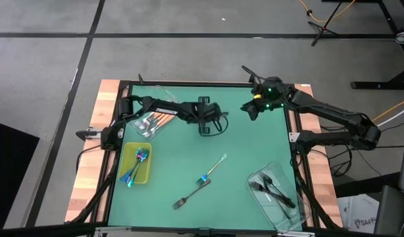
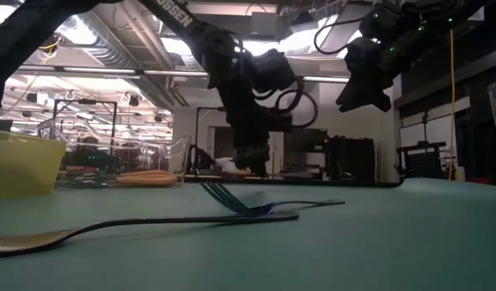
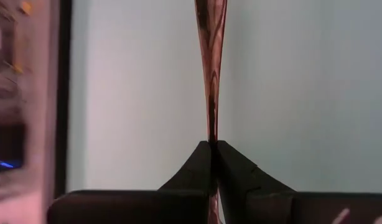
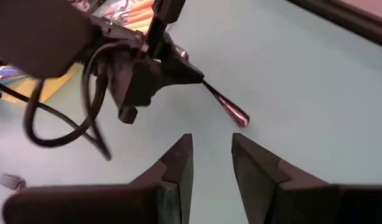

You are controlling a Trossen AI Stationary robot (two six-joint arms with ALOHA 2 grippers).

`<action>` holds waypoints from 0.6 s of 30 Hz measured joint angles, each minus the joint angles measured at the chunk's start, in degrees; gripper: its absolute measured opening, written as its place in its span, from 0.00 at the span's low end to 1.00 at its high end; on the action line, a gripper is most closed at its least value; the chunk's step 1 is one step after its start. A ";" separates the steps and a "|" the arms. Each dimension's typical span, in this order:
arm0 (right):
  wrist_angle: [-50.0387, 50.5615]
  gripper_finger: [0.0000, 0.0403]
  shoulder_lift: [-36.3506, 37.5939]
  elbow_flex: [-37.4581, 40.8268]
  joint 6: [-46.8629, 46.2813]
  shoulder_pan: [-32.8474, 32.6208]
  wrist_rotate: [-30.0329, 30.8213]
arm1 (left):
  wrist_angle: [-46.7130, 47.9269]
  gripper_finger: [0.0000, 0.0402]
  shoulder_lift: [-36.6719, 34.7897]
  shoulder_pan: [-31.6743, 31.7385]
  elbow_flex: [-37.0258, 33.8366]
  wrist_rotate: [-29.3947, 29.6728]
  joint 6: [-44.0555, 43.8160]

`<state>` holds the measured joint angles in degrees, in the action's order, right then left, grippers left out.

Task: Sort silverware by color (type)
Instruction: Put the black fork in the bottom transparent bin

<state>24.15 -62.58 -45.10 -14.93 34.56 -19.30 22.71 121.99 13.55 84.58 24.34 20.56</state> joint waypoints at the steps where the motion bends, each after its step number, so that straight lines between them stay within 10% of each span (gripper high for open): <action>1: -0.03 0.25 0.01 0.00 0.00 -0.01 -0.20 | -0.66 0.01 -0.02 -0.65 0.00 1.20 1.15; 18: 0.19 0.25 -0.05 0.00 -2.89 -0.08 -6.76 | -17.67 0.01 -0.12 -11.75 0.02 9.48 26.69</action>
<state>24.33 -62.63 -45.10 -17.82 34.48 -26.06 5.04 121.88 1.80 84.60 33.82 47.24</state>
